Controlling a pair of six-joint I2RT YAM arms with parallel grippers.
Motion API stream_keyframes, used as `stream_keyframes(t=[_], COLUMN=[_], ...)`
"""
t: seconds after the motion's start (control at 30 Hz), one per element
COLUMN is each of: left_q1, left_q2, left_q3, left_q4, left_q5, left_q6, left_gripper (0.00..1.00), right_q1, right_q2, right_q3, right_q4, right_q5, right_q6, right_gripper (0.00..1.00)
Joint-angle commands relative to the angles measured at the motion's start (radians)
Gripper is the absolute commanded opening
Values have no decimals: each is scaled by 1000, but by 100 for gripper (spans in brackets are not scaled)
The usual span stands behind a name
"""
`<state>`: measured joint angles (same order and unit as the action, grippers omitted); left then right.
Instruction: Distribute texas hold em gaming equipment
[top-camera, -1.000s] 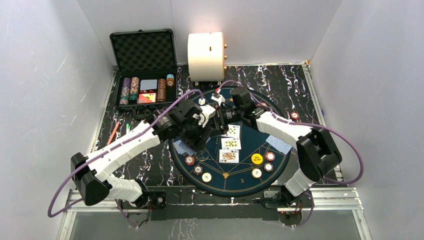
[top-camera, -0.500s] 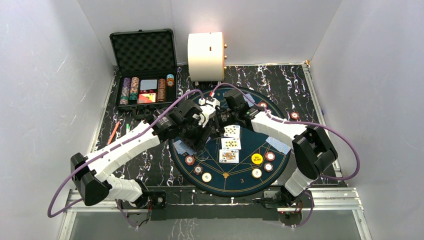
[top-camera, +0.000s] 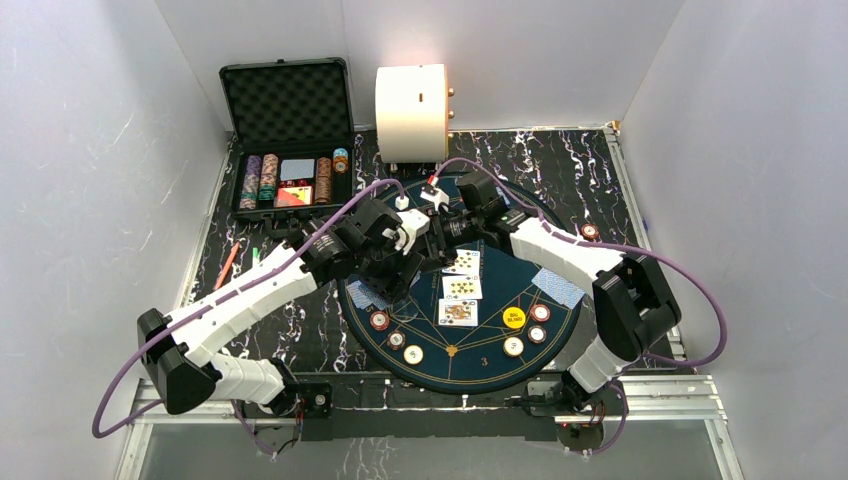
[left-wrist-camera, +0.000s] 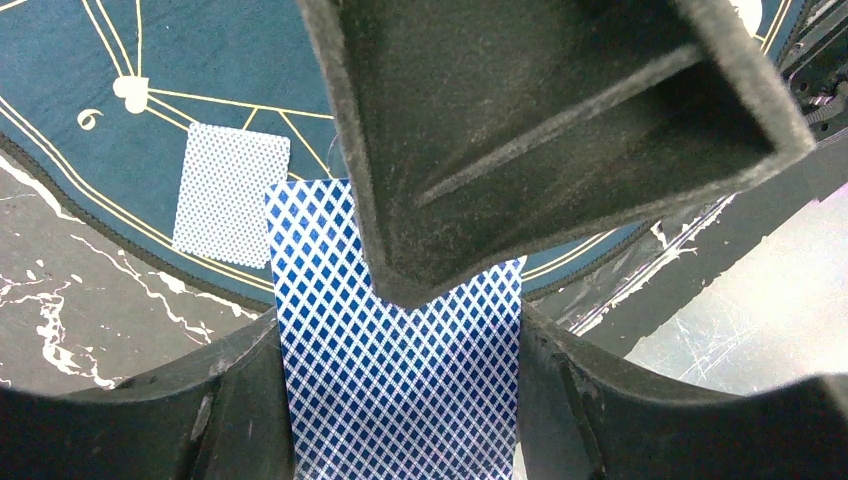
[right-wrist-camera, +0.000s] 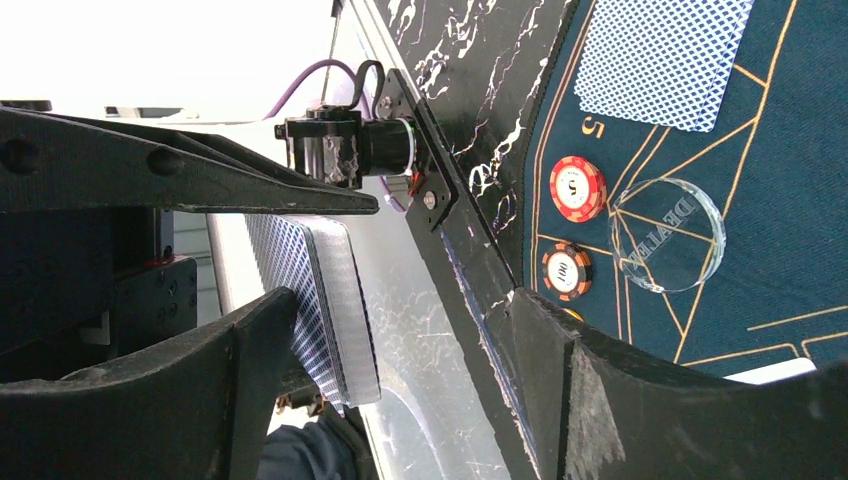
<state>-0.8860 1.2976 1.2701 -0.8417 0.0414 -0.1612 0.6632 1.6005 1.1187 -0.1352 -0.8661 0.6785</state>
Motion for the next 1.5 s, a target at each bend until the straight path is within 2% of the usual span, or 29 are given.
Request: stream_keyframes(t=[0.0,0.1,0.27,0.37,0.7,1.37,1.47], left_q1=[-6,-6,-6,-6,-5,-7,-6], left_q2=[-47,-40,-43,-41,-43,-34,-35], left_q3=[4,2,2,2,1,16,20], left_q4=[10,6,6,6,6,6,6], left_q5=[14,14,14,15,20,24,22], left_q6=[-4,-6,-8,-9,-10,-9,-10], left_gripper=[0,0,0,0,0,0,0], right_q1=[-8,-12,-28,-38,-39,-36,-33], right_q2=[-51,-68,-106,-119,-130,-103,-97], right_q3=[53,59,48,35,9,-19,-19], right_q4=[-21,-26,-15,-7,4,53,52], right_q5=[17,16,1,-18,-47,-79,-79], right_q6=[-29,-31,-13,-3,0,31,29], right_gripper=[84,84,91,90,57,45,39])
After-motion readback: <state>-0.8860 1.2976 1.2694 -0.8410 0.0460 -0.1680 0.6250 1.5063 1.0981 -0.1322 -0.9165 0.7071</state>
